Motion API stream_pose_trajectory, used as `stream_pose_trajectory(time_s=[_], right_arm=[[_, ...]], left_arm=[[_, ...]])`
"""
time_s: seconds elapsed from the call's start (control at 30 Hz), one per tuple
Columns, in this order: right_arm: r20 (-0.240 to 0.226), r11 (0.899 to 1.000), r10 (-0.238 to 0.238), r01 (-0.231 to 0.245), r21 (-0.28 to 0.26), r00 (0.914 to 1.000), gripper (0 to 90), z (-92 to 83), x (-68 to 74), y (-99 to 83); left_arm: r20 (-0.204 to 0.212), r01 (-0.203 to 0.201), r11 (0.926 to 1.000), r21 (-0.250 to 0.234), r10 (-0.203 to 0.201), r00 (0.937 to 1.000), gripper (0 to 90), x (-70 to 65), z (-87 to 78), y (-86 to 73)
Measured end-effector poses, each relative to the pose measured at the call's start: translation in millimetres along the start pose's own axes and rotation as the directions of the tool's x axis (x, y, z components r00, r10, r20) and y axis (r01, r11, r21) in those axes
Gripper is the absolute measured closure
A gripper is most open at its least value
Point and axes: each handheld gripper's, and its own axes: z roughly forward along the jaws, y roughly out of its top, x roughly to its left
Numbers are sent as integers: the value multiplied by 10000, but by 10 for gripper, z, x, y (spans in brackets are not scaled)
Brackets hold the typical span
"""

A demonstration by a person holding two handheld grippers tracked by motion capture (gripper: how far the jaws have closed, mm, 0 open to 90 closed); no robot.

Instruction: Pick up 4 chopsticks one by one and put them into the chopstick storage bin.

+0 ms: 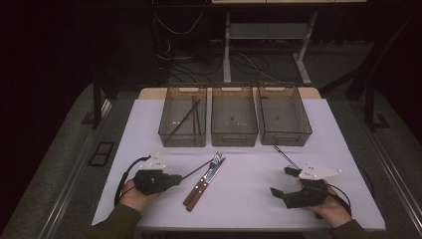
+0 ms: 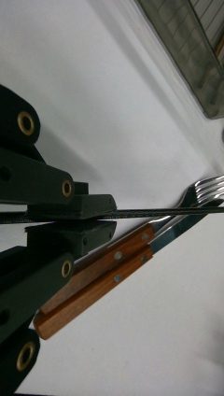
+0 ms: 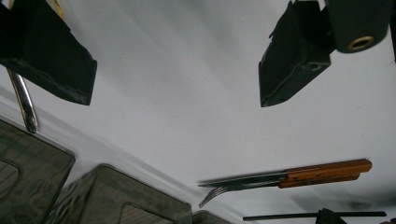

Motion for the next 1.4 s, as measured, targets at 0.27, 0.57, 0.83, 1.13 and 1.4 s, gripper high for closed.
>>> stream_pose_trajectory(time_s=[0.27,0.57,0.83,1.13,1.4], right_arm=[[9,10000,-5,5,31,10000,117,17,-4,-6],[-2,10000,-29,29,24,10000,117,24,-4,-6],[2,10000,-55,55,34,10000,117,25,-4,-5],[17,10000,-49,48,35,10000,117,25,-5,-4],[10,10000,-26,26,34,10000,117,26,3,-1]], left_arm=[[-96,235,9996,-186,-237,9997,857,-9,-52,65],[-354,664,9967,-472,-681,9971,858,47,-80,131],[-587,979,9926,-722,-1022,9930,858,76,-56,194],[-804,1059,9889,-1044,-1145,9902,858,118,-45,292],[-1164,1097,9862,-1237,-1242,9854,857,212,-31,389]])
